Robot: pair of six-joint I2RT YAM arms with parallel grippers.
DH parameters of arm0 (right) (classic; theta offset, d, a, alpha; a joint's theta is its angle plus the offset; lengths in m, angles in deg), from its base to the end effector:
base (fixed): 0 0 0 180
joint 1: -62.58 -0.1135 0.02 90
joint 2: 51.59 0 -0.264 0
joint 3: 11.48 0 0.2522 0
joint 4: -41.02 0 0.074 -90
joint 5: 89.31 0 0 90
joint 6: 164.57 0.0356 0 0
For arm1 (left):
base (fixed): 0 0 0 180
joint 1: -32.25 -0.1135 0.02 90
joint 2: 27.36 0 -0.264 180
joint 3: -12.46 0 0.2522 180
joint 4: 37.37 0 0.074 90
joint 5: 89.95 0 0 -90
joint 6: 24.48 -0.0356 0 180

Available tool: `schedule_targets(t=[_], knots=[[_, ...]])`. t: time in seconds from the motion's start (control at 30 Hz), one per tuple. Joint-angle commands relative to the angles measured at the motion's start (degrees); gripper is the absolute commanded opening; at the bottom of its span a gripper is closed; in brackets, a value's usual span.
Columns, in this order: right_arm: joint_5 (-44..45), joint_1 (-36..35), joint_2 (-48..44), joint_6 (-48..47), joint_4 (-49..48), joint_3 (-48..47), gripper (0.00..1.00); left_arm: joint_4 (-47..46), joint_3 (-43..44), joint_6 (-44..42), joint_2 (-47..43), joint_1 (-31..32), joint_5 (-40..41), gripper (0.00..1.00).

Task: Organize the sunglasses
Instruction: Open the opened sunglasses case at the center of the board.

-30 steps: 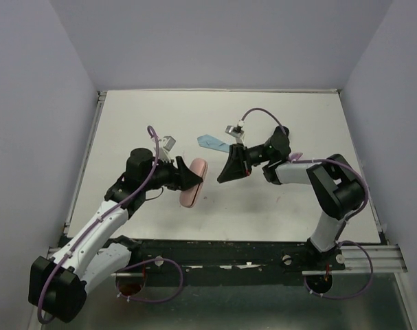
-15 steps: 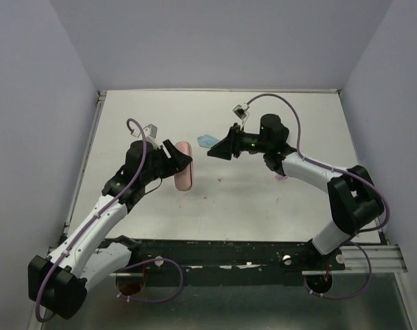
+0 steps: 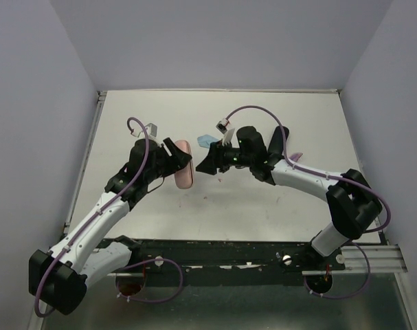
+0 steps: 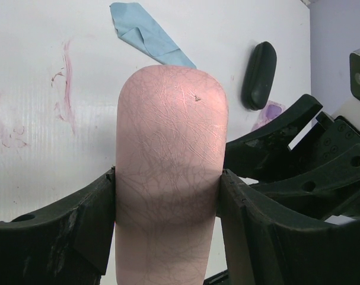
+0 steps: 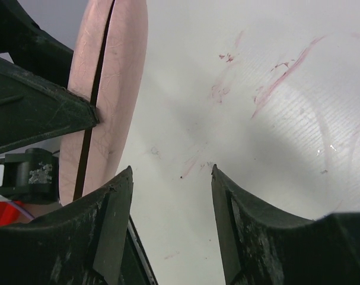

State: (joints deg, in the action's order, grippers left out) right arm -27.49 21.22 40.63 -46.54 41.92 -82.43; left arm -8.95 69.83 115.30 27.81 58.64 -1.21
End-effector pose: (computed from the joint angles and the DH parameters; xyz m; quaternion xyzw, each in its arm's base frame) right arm 0.2612 0.2524 0.2460 -0.2283 0.7837 0.4741 0.3300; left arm 0.1963 -0.0983 0.2915 -0.1664 0.8326 -0.3332 0.4100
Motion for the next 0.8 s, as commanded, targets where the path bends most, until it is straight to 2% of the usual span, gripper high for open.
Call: schedule_targets(t=[0.0, 0.4, 0.77], knots=[[4.4, -0.8, -1.6, 0.9, 2.4, -1.9, 0.63, -0.7, 1.7, 0.6, -0.2, 0.4, 3.1, 0.00], [1.8, -3.2, -3.4, 3.0, 2.1, -2.8, 0.65, -1.2, 1.6, 1.0, 0.2, 0.9, 3.6, 0.00], [3.4, -4.3, 0.5, 4.6, 2.1, -3.5, 0.65, -0.7, 1.7, 1.5, -0.5, 1.6, 4.0, 0.00]])
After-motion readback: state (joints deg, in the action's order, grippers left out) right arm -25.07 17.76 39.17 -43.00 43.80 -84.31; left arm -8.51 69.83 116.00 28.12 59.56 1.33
